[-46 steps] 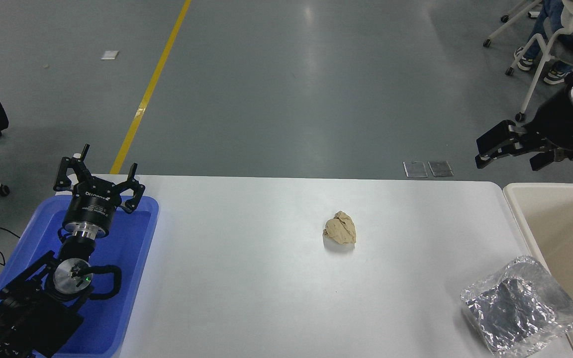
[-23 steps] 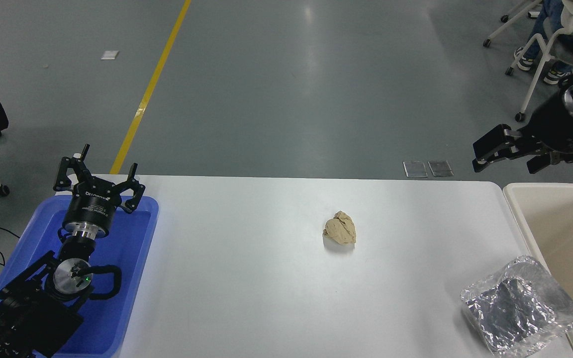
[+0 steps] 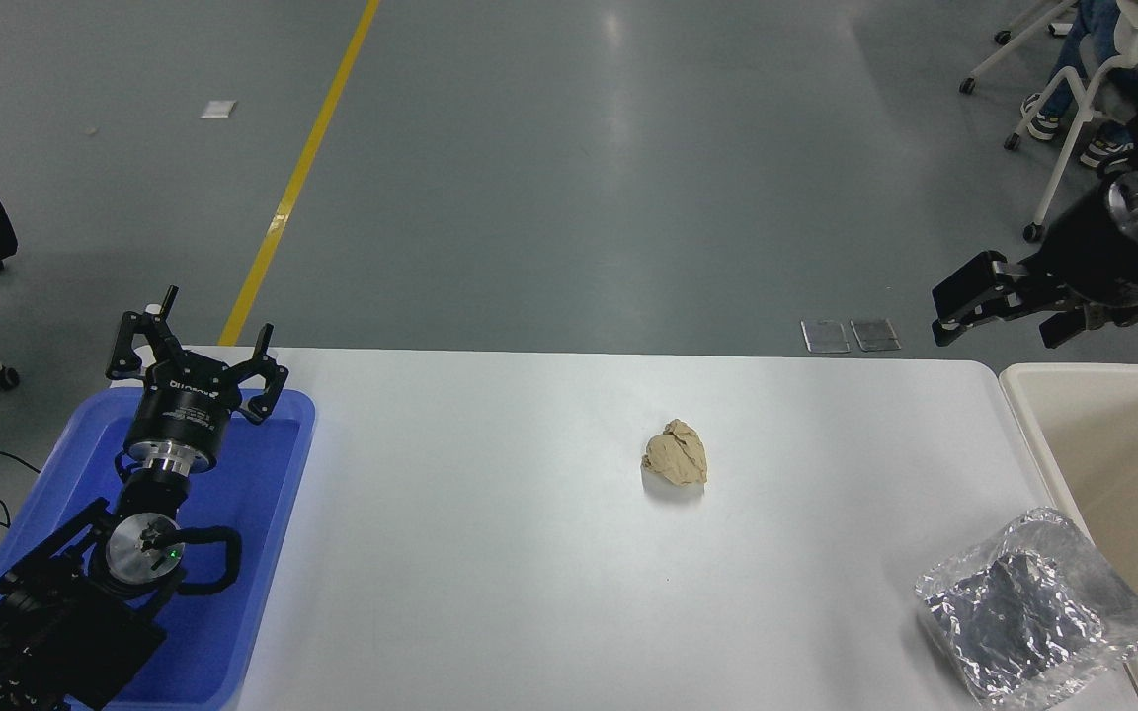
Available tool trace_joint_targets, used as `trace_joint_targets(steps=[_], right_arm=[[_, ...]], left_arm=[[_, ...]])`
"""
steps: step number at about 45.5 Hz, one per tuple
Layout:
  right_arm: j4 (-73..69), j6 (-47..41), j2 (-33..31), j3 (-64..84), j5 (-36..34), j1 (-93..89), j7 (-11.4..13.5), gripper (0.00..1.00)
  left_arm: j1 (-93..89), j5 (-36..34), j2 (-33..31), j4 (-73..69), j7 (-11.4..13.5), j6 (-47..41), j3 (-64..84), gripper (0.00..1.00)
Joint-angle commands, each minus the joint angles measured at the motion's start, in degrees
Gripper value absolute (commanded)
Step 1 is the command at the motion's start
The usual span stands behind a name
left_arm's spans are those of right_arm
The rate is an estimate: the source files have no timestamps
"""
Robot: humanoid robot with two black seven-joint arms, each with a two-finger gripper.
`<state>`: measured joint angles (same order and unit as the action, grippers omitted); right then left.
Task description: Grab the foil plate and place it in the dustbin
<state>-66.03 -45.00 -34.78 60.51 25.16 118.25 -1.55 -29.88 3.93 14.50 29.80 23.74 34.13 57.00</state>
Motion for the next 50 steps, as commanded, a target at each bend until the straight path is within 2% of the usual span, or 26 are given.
trace_joint_targets(steps=[1,18,24,32,50], right_arm=[[1.2,0.0,-1.0,2.6,-2.1,0.1,0.0,1.0],[7.0,0.0,-4.4,5.0,-0.8,-7.2,0.0,1.0],[6.5,8.0,-4.7,6.3,1.7,-11.8,-0.1,1.0],[3.8,13.3,-5.1,8.8,1.8,-15.8,-0.1,1.0],[-0.2,15.6,-12.1,7.7,0.3,-25.7,0.0,1.0]], left_arm=[[0.0,0.0,0.0,0.0,0.0,0.1,0.0,1.0],[0.0,0.0,0.0,0.0,0.0,0.1,0.0,1.0],[0.0,0.0,0.0,0.0,0.0,0.1,0.0,1.0],[0.0,0.0,0.0,0.0,0.0,0.1,0.0,1.0],[0.0,0.0,0.0,0.0,0.0,0.1,0.0,1.0]])
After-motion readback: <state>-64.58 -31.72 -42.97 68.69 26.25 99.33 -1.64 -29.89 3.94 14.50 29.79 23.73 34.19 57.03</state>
